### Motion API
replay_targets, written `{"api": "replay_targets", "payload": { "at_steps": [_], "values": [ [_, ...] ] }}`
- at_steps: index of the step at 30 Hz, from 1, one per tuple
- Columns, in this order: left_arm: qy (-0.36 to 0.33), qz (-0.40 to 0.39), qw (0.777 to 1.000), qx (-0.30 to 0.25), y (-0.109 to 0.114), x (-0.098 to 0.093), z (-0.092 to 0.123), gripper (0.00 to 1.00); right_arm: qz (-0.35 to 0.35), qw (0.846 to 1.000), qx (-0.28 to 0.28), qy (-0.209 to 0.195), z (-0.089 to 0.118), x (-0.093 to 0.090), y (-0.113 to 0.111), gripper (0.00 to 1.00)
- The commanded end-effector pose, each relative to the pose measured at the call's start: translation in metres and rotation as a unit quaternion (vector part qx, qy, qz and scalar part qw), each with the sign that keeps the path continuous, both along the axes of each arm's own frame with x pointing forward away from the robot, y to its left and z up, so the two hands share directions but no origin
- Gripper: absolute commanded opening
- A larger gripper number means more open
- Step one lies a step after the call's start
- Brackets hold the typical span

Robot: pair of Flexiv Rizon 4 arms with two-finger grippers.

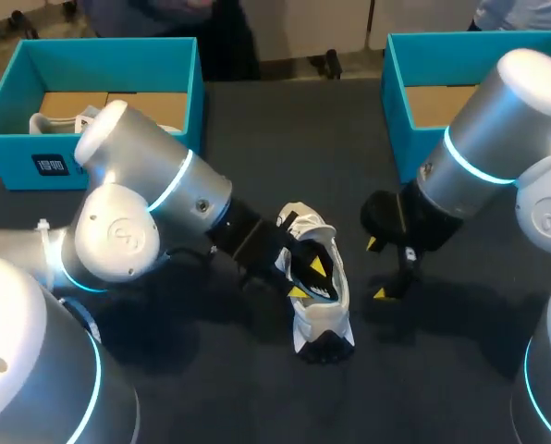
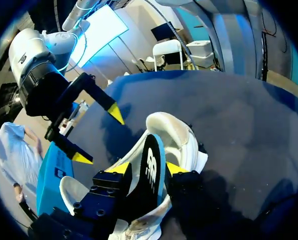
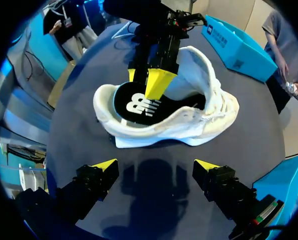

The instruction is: Take the shoe out of the shoebox, open the shoe tongue, remove and reinsert the insole, then place the shoe into the shoebox

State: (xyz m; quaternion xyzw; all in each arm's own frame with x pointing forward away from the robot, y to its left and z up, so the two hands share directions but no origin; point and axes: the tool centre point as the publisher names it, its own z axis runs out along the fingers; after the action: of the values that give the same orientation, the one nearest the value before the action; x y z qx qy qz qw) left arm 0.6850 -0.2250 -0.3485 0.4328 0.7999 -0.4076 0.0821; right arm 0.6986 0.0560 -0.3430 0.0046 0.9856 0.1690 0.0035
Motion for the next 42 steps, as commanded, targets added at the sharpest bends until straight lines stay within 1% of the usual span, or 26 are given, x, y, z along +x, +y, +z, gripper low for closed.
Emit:
{"api": "replay_targets", "payload": {
  "at_steps": [1, 4, 8, 12, 16, 17, 21, 26, 30, 32, 34, 36, 40, 41, 42],
  "values": [
    [0.008, -0.019, 0.999, 0.028, 0.01, 0.001, 0.009, 0.42, 0.005, 1.0, -0.007, 0.0, 0.03, -0.007, -0.031, 1.0],
    [0.013, -0.025, 0.999, 0.033, 0.015, 0.003, 0.013, 0.43, 0.011, 1.0, -0.011, -0.001, 0.037, -0.004, -0.045, 1.0],
    [0.011, -0.034, 0.998, 0.041, 0.021, 0.006, 0.02, 0.44, 0.016, 1.0, -0.015, -0.001, 0.044, -0.004, -0.057, 1.0],
    [0.005, -0.04, 0.998, 0.053, 0.025, 0.007, 0.025, 0.46, 0.02, 1.0, -0.02, 0.003, 0.049, -0.004, -0.066, 1.0],
    [-0.004, -0.045, 0.996, 0.071, 0.03, 0.008, 0.025, 0.48, 0.017, 0.999, -0.035, 0.01, 0.053, -0.004, -0.077, 1.0],
    [-0.001, -0.045, 0.996, 0.073, 0.031, 0.008, 0.025, 0.5, 0.018, 0.999, -0.035, 0.011, 0.054, -0.004, -0.079, 1.0],
    [-0.006, -0.056, 0.995, 0.088, 0.036, 0.01, 0.029, 0.5, 0.023, 0.999, -0.041, 0.012, 0.058, -0.003, -0.088, 1.0],
    [-0.006, -0.091, 0.989, 0.116, 0.044, 0.012, 0.039, 0.48, 0.02, 0.998, -0.05, 0.015, 0.065, -0.003, -0.101, 1.0],
    [-0.011, -0.115, 0.984, 0.133, 0.051, 0.015, 0.049, 0.49, 0.005, 0.998, -0.054, 0.02, 0.067, -0.007, -0.113, 1.0],
    [-0.023, -0.13, 0.981, 0.143, 0.054, 0.016, 0.054, 0.48, 0.005, 0.998, -0.054, 0.02, 0.067, -0.007, -0.113, 1.0],
    [-0.027, -0.156, 0.975, 0.155, 0.058, 0.015, 0.061, 0.46, 0.005, 0.998, -0.054, 0.02, 0.067, -0.007, -0.113, 1.0],
    [-0.034, -0.183, 0.968, 0.169, 0.061, 0.013, 0.067, 0.38, 0.005, 0.998, -0.054, 0.02, 0.067, -0.007, -0.113, 1.0],
    [-0.044, -0.218, 0.956, 0.192, 0.064, 0.013, 0.076, 0.34, 0.005, 0.998, -0.054, 0.02, 0.067, -0.007, -0.113, 1.0],
    [-0.044, -0.221, 0.954, 0.196, 0.063, 0.014, 0.077, 0.29, 0.005, 0.998, -0.054, 0.02, 0.067, -0.007, -0.113, 1.0],
    [-0.049, -0.229, 0.952, 0.199, 0.063, 0.015, 0.079, 0.17, 0.005, 0.998, -0.054, 0.02, 0.067, -0.007, -0.113, 1.0]
  ]
}}
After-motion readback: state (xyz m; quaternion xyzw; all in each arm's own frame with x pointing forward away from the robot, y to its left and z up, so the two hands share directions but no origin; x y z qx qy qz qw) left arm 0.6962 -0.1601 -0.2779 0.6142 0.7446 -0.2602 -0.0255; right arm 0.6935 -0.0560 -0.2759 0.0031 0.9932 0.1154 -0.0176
